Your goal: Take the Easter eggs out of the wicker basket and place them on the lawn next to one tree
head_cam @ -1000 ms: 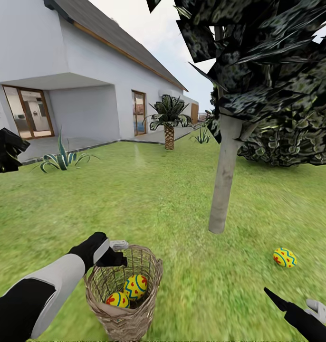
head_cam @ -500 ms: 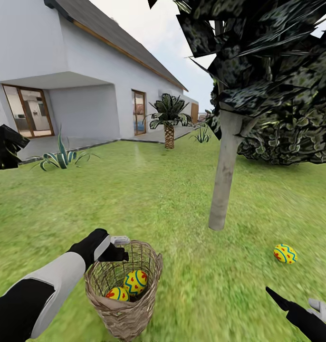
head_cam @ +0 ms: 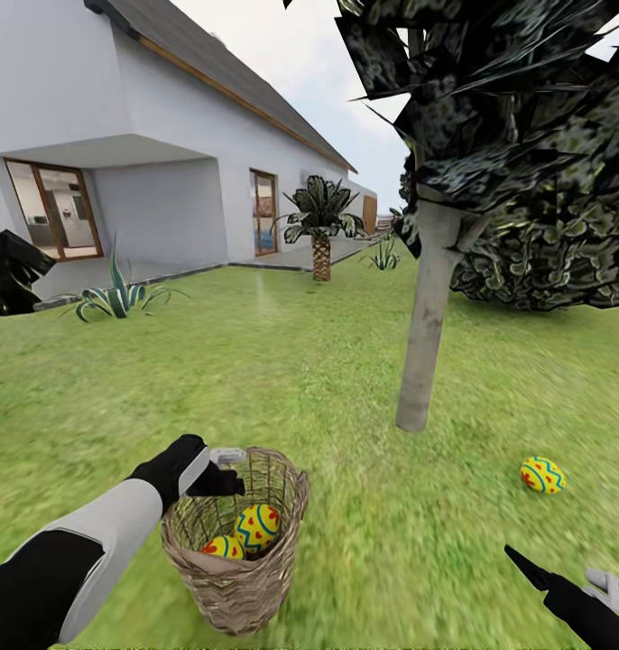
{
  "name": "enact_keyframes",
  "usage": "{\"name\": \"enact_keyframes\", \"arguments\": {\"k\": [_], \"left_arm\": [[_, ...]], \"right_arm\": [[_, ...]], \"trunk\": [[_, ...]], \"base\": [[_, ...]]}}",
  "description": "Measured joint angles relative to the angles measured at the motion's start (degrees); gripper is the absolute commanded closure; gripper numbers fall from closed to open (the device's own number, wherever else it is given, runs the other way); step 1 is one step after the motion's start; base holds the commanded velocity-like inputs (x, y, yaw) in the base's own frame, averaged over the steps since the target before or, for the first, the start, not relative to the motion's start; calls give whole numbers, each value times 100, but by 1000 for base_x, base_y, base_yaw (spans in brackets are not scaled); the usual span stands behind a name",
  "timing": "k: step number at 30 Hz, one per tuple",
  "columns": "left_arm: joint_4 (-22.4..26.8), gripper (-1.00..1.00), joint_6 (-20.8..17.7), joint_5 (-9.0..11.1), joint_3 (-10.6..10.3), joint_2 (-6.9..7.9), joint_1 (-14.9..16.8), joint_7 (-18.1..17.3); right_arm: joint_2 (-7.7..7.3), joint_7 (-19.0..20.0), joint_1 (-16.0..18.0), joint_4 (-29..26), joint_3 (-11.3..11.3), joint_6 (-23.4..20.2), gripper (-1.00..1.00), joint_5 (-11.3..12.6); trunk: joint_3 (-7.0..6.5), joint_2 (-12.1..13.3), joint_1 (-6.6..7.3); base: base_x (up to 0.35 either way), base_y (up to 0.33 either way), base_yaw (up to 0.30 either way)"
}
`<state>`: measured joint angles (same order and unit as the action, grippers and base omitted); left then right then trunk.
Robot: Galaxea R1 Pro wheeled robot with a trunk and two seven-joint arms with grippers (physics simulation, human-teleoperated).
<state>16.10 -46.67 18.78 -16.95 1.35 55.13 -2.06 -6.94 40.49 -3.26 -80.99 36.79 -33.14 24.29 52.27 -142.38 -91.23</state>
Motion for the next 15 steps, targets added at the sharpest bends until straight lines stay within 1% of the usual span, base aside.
{"name": "enact_keyframes", "arguments": {"k": [2, 15], "left_arm": [[0, -100, 4, 0, -2, 0, 0, -1], [4, -100, 19, -5, -4, 0, -5, -10]], "right_arm": [[0, 1, 0, 0, 0, 0, -100, 0], [0, -5, 0, 0, 8, 0, -100, 12]], "trunk": [[36, -80, -44], [324, -100, -79]], "base": [[0, 0, 0], [0, 0, 0]]}}
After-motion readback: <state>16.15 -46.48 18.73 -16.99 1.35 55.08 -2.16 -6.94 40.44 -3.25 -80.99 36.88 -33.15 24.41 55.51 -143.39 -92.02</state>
